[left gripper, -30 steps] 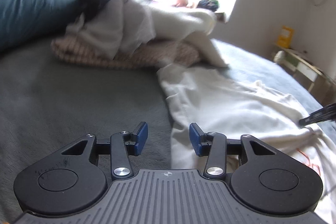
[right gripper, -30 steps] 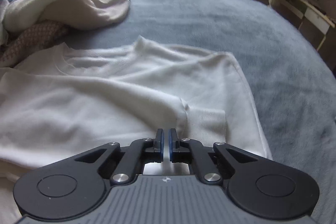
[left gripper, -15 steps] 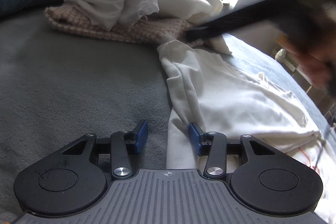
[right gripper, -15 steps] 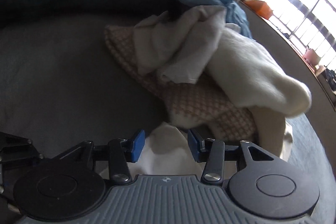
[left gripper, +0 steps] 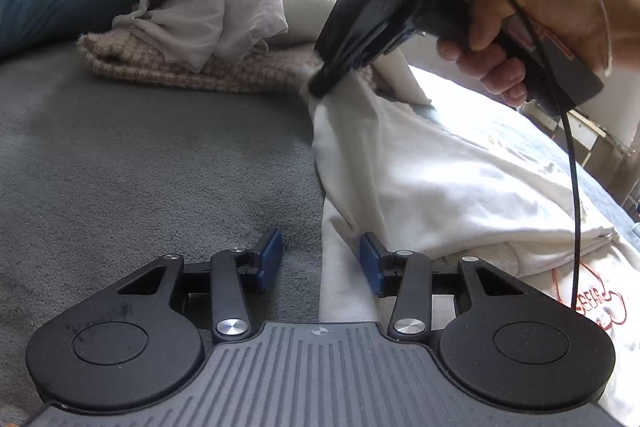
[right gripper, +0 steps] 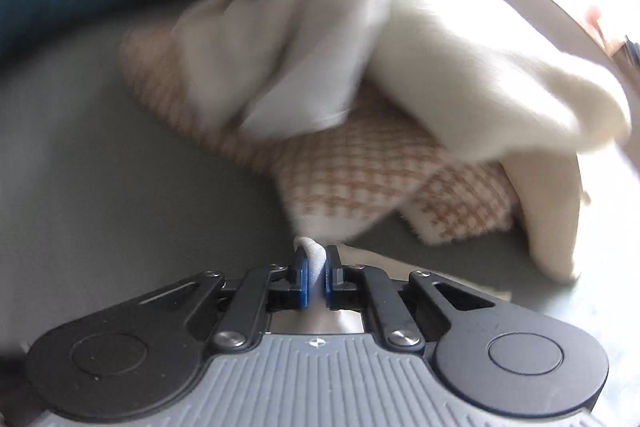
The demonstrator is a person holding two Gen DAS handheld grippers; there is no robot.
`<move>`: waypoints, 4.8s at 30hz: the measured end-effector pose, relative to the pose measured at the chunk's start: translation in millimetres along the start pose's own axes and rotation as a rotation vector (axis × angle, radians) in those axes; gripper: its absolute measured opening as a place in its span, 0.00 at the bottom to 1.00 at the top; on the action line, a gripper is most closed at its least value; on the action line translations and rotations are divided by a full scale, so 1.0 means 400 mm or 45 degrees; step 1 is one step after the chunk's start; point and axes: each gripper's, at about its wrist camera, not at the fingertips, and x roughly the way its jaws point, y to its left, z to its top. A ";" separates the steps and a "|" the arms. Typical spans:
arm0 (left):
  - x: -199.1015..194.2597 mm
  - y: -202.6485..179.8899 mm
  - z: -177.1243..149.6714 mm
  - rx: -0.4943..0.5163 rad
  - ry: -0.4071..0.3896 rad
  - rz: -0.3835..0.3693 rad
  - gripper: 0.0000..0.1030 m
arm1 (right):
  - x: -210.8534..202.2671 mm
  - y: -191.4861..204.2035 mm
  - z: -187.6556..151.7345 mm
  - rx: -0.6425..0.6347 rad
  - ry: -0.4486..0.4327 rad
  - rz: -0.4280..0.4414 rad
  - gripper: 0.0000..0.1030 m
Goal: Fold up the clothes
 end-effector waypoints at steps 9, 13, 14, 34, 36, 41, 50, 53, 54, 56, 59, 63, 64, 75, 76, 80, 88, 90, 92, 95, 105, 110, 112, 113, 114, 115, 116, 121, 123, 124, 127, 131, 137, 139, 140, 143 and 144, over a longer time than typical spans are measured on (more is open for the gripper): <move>-0.003 -0.002 -0.007 -0.004 -0.012 0.003 0.42 | 0.017 -0.169 -0.089 0.802 -0.186 0.377 0.07; -0.004 0.003 -0.006 -0.018 -0.015 -0.007 0.42 | 0.008 -0.202 -0.106 0.925 -0.223 0.441 0.10; -0.004 0.004 -0.006 -0.022 -0.015 -0.010 0.42 | 0.003 -0.205 -0.106 0.927 -0.235 0.440 0.10; -0.047 0.053 0.014 -0.112 -0.002 -0.170 0.49 | -0.303 -0.323 -0.266 0.764 -0.416 0.199 0.13; -0.045 0.050 0.014 -0.105 0.012 -0.181 0.50 | -0.353 -0.374 -0.341 0.814 -0.403 0.092 0.13; -0.038 0.038 0.011 -0.080 0.040 -0.160 0.50 | -0.445 -0.545 -0.556 1.076 -0.300 -0.224 0.17; -0.034 0.010 0.002 -0.001 0.047 -0.080 0.50 | -0.371 -0.656 -0.732 1.299 -0.079 -0.350 0.46; -0.036 0.002 -0.004 0.031 0.038 -0.062 0.50 | -0.331 -0.676 -0.739 1.290 -0.011 -0.340 0.47; -0.036 0.000 -0.006 0.039 0.035 -0.057 0.50 | -0.317 -0.680 -0.741 1.295 0.025 -0.317 0.47; -0.035 -0.004 -0.010 0.055 0.028 -0.048 0.50 | -0.307 -0.665 -0.728 1.215 0.064 -0.324 0.45; -0.033 -0.011 -0.016 0.074 0.018 -0.031 0.50 | -0.318 -0.630 -0.693 1.035 0.079 -0.333 0.08; -0.035 -0.017 -0.014 0.082 0.016 -0.018 0.50 | -0.365 -0.597 -0.652 0.873 -0.002 -0.454 0.06; -0.036 -0.016 -0.012 0.076 0.020 -0.021 0.50 | -0.383 -0.599 -0.646 0.867 -0.045 -0.490 0.06; -0.056 0.000 0.011 -0.011 0.091 -0.114 0.54 | -0.398 -0.628 -0.674 0.934 -0.143 -0.696 0.06; -0.061 0.005 0.015 -0.033 0.102 -0.132 0.54 | -0.407 -0.630 -0.677 0.947 -0.161 -0.710 0.06; -0.058 0.007 0.008 -0.033 0.134 -0.137 0.54 | -0.399 -0.644 -0.708 1.001 -0.124 -0.740 0.06; -0.076 -0.001 0.008 0.014 0.186 -0.134 0.54 | -0.377 -0.627 -0.753 1.008 -0.068 -0.719 0.06; -0.093 0.003 0.012 -0.013 0.206 -0.174 0.54 | -0.407 -0.623 -0.756 1.021 -0.116 -0.713 0.06; -0.103 0.000 0.012 -0.023 0.231 -0.213 0.54 | -0.424 -0.618 -0.761 1.019 -0.127 -0.712 0.06; -0.102 -0.024 -0.002 0.053 0.261 -0.188 0.51 | -0.421 -0.615 -0.772 1.008 -0.100 -0.717 0.06; -0.151 -0.053 -0.037 0.257 0.239 -0.020 0.02 | -0.427 -0.590 -0.776 0.980 -0.103 -0.731 0.06; -0.163 -0.029 -0.048 0.238 0.247 -0.015 0.02 | -0.412 -0.577 -0.787 0.947 -0.065 -0.747 0.06; -0.163 -0.029 -0.048 0.247 0.244 -0.019 0.02 | -0.413 -0.577 -0.776 0.940 -0.084 -0.759 0.06; -0.163 -0.029 -0.047 0.253 0.244 -0.020 0.02 | -0.420 -0.580 -0.764 0.936 -0.110 -0.765 0.06; -0.165 -0.030 -0.048 0.257 0.243 -0.022 0.02 | -0.426 -0.582 -0.752 0.932 -0.137 -0.771 0.06; -0.166 -0.029 -0.048 0.255 0.244 -0.024 0.02 | -0.432 -0.585 -0.741 0.927 -0.162 -0.776 0.06; -0.167 -0.027 -0.048 0.252 0.244 -0.025 0.02 | -0.432 -0.586 -0.733 0.915 -0.176 -0.780 0.06; -0.171 -0.021 -0.050 0.260 0.250 -0.038 0.04 | -0.371 -0.625 -0.739 0.926 -0.063 -0.740 0.16; -0.176 -0.016 -0.048 0.259 0.249 -0.052 0.06 | -0.359 -0.642 -0.764 0.991 -0.024 -0.760 0.37; -0.180 -0.010 -0.046 0.251 0.247 -0.062 0.11 | -0.364 -0.647 -0.778 1.030 -0.037 -0.781 0.45; -0.197 0.010 -0.038 0.217 0.219 -0.088 0.28 | -0.419 -0.653 -0.810 1.178 -0.165 -0.801 0.45; -0.202 0.032 -0.014 0.151 0.151 -0.126 0.31 | -0.468 -0.625 -0.754 1.124 -0.282 -0.653 0.45; -0.142 0.003 0.020 0.078 0.093 -0.184 0.32 | -0.386 -0.488 -0.537 0.755 -0.253 -0.233 0.46; -0.118 -0.019 0.022 0.090 0.092 -0.204 0.33 | -0.336 -0.424 -0.459 0.648 -0.228 -0.130 0.47; -0.105 -0.029 0.022 0.104 0.097 -0.217 0.33 | -0.303 -0.396 -0.424 0.607 -0.206 -0.087 0.48; -0.076 -0.058 0.013 0.170 0.114 -0.207 0.33 | -0.210 -0.315 -0.325 0.499 -0.141 0.019 0.49; -0.067 -0.066 0.009 0.192 0.118 -0.203 0.33 | -0.181 -0.291 -0.296 0.470 -0.120 0.042 0.49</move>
